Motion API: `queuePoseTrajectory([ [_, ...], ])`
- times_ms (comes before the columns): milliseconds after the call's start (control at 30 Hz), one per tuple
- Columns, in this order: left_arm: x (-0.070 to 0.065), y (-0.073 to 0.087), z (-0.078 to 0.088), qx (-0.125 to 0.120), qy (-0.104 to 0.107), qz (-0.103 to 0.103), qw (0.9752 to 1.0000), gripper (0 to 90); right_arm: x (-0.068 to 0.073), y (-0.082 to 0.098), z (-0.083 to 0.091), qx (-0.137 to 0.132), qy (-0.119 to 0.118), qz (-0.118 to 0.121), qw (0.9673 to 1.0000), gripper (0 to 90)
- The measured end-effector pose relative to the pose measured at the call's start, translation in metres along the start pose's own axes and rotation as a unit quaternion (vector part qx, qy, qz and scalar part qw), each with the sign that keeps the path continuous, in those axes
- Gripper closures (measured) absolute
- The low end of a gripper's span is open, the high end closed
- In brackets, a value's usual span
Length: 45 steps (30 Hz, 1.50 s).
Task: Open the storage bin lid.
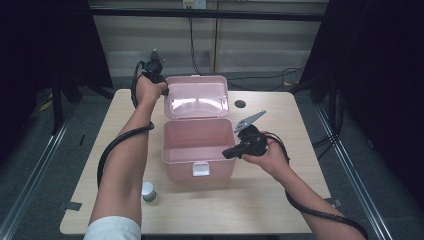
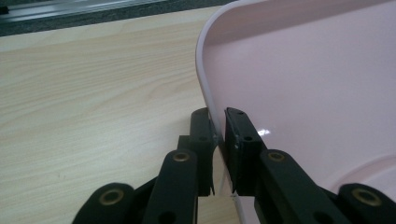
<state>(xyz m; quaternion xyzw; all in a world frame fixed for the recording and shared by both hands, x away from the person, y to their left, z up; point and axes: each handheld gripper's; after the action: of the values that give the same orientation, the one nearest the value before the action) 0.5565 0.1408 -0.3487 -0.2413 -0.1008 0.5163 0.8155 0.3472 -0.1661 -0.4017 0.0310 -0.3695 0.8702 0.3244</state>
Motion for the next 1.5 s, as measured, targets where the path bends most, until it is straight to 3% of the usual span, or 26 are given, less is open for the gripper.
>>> queuePoseTrajectory([
  [867, 0.007, 0.009, -0.023, 0.020, 0.007, 0.010, 0.9997, 80.8, 0.000, 0.002, 0.001, -0.003, -0.003, -0.004, 1.0000, 90.0],
  [1333, 0.004, 0.017, -0.029, 0.017, 0.012, 0.009, 0.9998, 78.9, 0.005, 0.005, 0.002, -0.003, -0.005, -0.005, 1.0000, 90.0],
  [1500, 0.002, 0.020, -0.030, 0.013, 0.012, 0.008, 0.9998, 74.4, 0.008, 0.005, 0.001, 0.000, -0.004, -0.004, 1.0000, 90.0],
])
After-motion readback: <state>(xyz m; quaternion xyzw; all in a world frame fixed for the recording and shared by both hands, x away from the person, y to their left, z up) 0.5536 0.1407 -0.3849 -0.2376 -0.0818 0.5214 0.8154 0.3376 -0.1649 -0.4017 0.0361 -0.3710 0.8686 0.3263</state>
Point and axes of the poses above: each handheld gripper's, and its own axes: z roughly backward along the jaws, y roughly out of its underside, x roughly to its left, and after that the axes turned 7 degrees about -z, right-handed
